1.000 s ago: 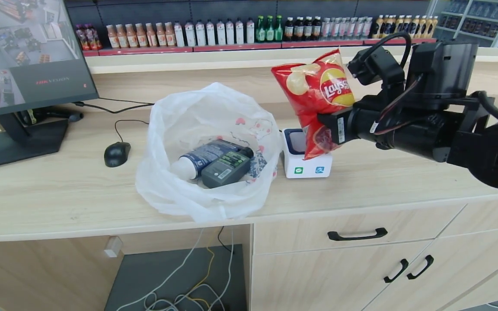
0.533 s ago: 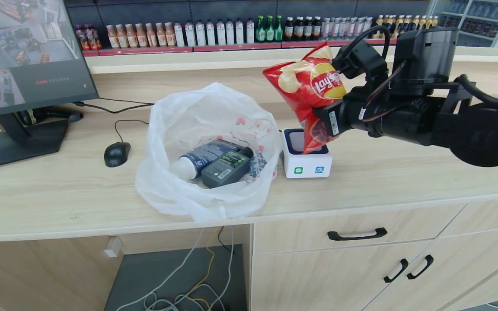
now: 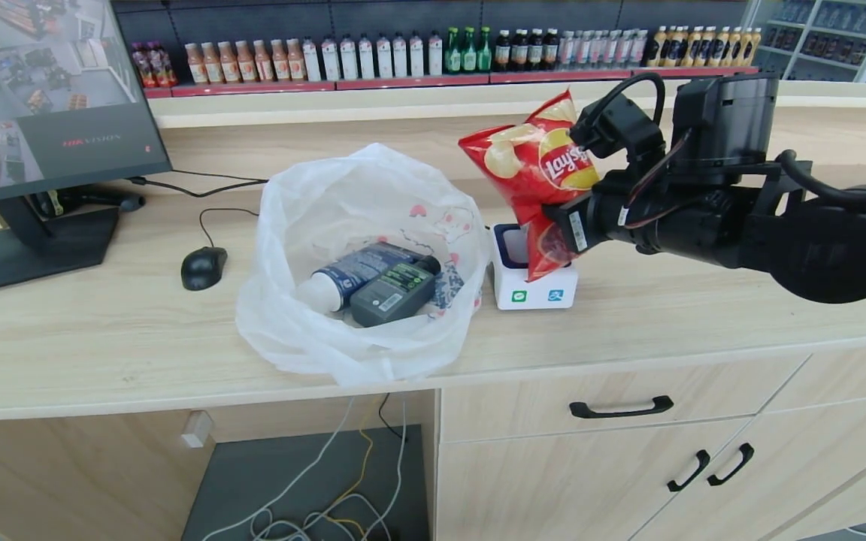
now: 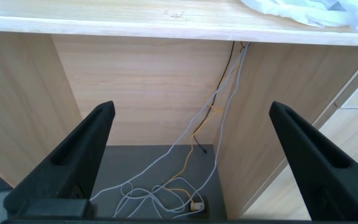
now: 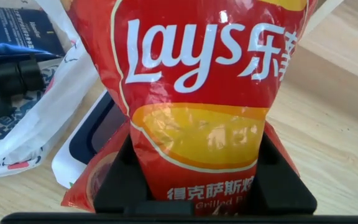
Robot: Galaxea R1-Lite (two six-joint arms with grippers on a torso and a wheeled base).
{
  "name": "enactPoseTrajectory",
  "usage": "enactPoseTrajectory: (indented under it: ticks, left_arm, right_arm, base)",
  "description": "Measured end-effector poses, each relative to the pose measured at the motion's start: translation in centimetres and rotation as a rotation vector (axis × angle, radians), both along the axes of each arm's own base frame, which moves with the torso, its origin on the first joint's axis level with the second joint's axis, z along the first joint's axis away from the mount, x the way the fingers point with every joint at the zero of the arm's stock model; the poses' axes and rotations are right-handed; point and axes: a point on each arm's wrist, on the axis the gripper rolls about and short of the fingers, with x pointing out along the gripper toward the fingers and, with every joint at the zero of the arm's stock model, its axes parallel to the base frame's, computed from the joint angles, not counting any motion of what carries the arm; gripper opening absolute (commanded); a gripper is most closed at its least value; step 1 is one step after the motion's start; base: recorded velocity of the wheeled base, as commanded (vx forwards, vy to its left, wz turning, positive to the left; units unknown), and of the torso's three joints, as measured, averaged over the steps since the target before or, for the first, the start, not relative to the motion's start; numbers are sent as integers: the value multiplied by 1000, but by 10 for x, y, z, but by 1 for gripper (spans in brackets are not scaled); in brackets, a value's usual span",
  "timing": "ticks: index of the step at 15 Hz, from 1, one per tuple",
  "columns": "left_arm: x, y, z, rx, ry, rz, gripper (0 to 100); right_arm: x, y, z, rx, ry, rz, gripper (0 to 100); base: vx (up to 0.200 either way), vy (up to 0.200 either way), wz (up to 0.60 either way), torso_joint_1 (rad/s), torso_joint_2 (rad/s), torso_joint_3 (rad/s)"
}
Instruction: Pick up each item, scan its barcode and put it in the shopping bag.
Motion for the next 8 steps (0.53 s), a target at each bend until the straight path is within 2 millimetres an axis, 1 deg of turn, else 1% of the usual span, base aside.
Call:
enactPoseTrajectory:
  ticks: [8]
  left_arm:
    - [0,0,0,0,0,0,100]
  right_arm:
    - [-2,1,-2,-23,1,12,0]
  base:
    - [0,0,0,0,0,0]
